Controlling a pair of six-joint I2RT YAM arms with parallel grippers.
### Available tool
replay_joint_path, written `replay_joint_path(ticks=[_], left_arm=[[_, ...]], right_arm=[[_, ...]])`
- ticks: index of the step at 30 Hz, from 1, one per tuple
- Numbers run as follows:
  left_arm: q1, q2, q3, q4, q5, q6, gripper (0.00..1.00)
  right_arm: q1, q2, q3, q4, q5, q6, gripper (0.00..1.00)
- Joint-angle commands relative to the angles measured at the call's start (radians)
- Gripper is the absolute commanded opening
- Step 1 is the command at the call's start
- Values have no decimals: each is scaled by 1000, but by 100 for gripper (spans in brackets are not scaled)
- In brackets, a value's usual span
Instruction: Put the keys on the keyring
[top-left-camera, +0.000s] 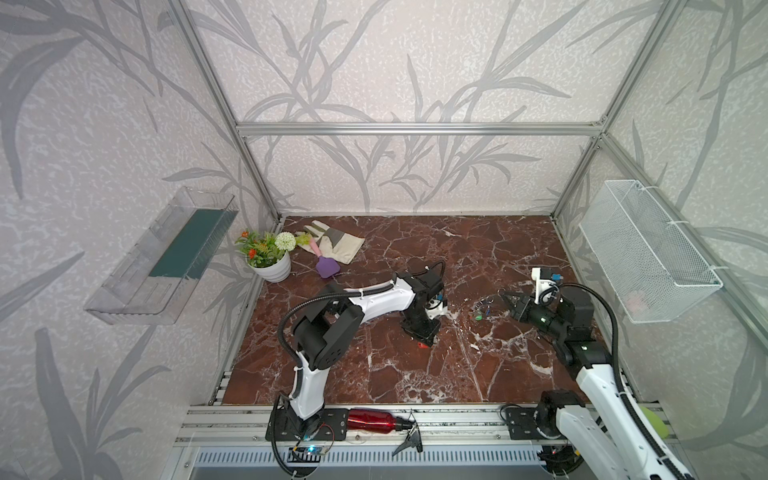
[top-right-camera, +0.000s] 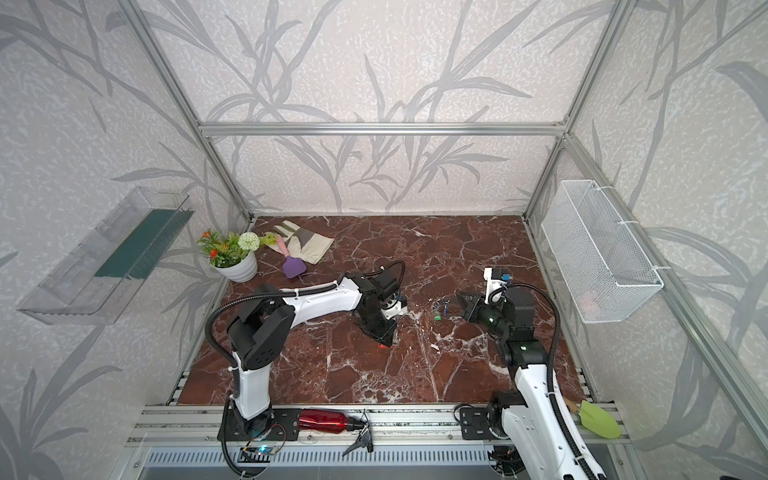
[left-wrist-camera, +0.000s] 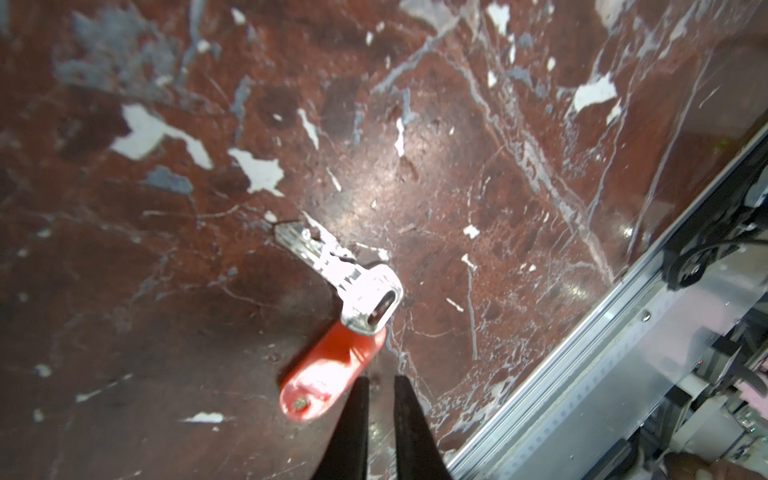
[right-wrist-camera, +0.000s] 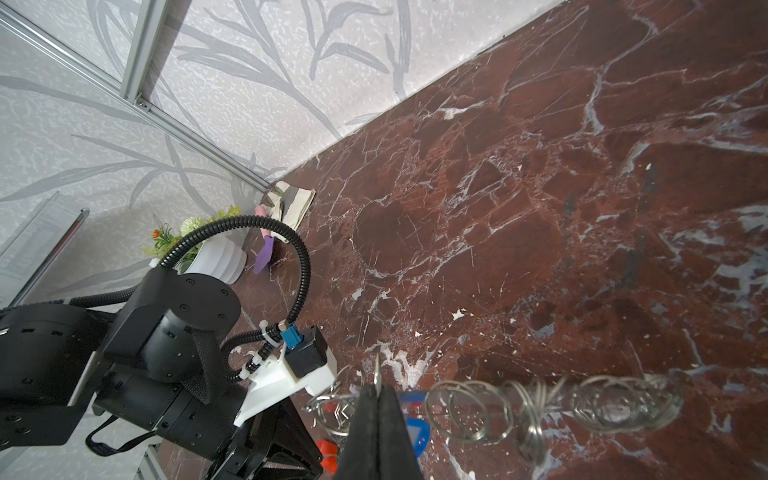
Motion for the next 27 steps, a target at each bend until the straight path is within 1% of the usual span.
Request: replay_joint_path(ticks=[1, 5, 10, 12, 14, 17, 20, 27], left_arm=[[16, -75, -68, 88, 18, -63, 21], [45, -181, -202, 277, 7, -188, 25], [58, -374, -476, 646, 1, -406, 27], [51, -442, -604, 810, -18, -530, 31], [31, -484, -699, 948, -68, -614, 33], [-28, -516, -771, 1026, -165, -639, 37], [-52, -499, -814, 1129, -185, -679, 37], [-93, -419, -794, 1134, -231, -708, 37]], right_arm=[[5, -4, 19, 51, -26, -10, 0], [12, -1, 28, 39, -29, -18, 0], [29, -10, 42, -7, -23, -42, 0], [38, -12, 43, -14, -26, -42, 0], [59, -9, 50, -23, -27, -47, 0], [111, 1, 70, -65, -16, -88, 0], [153, 14, 92, -126, -10, -131, 0], [177, 1, 76, -130, 2, -119, 0]])
